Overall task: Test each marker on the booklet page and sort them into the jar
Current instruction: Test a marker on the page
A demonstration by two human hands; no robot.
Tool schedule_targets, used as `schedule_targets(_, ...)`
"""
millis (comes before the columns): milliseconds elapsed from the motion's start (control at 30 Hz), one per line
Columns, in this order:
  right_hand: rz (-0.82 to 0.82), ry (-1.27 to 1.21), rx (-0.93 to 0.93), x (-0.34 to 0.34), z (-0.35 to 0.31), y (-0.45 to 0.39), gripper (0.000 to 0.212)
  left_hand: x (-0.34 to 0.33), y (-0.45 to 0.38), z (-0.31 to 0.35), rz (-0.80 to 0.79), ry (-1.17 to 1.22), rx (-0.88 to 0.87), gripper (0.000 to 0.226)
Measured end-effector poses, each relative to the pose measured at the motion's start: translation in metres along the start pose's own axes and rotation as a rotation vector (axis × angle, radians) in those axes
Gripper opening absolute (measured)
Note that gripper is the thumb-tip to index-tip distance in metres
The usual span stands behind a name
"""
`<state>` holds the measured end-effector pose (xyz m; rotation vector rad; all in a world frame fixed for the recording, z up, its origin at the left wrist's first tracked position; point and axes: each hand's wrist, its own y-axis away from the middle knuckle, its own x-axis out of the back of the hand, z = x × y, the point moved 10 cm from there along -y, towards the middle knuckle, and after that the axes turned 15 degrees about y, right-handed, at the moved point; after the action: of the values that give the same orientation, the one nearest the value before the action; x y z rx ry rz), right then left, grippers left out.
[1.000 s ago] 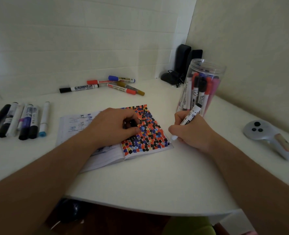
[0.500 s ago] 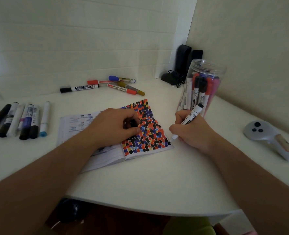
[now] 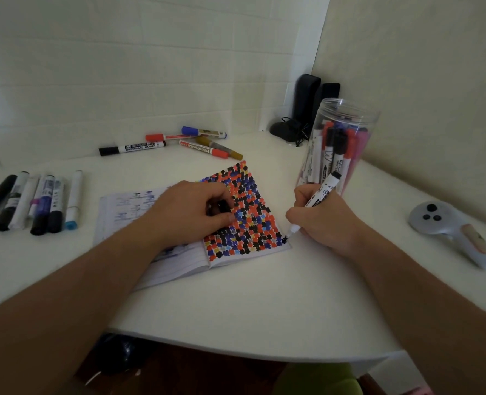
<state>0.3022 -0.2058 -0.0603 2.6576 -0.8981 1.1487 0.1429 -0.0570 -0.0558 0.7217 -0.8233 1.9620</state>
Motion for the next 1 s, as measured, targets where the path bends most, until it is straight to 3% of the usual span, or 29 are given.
schedule_targets(267, -0.034, -0.054, 0.010, -0.003, 0.003, -0.002, 0.036, 0.000, 0.000, -0.001, -0.009, 0.043, 0.035, 0.022)
schedule_targets(400, -0.031, -0.388, -0.038, 0.000, 0.010, -0.008, 0.046, 0.002, 0.000, -0.008, 0.007, 0.188, 0.102, 0.012)
schedule_targets(533, -0.101, -0.614, 0.032, 0.002, -0.014, -0.017, 0.030, 0.007, 0.000, -0.016, 0.042, 0.469, 0.186, 0.009)
schedule_targets(700, -0.202, -0.597, 0.140, 0.002, -0.064, -0.037, 0.009, 0.015, -0.002, -0.021, 0.097, 0.621, 0.206, 0.008)
schedule_targets(800, -0.177, -0.615, 0.085, -0.014, -0.066, -0.051, 0.023, 0.019, -0.002, -0.025, 0.145, 0.638, 0.216, 0.011)
schedule_targets(1000, -0.176, -0.789, -0.082, -0.053, -0.028, -0.060, 0.024, 0.020, -0.001, -0.029, 0.154, 0.583, 0.210, 0.010)
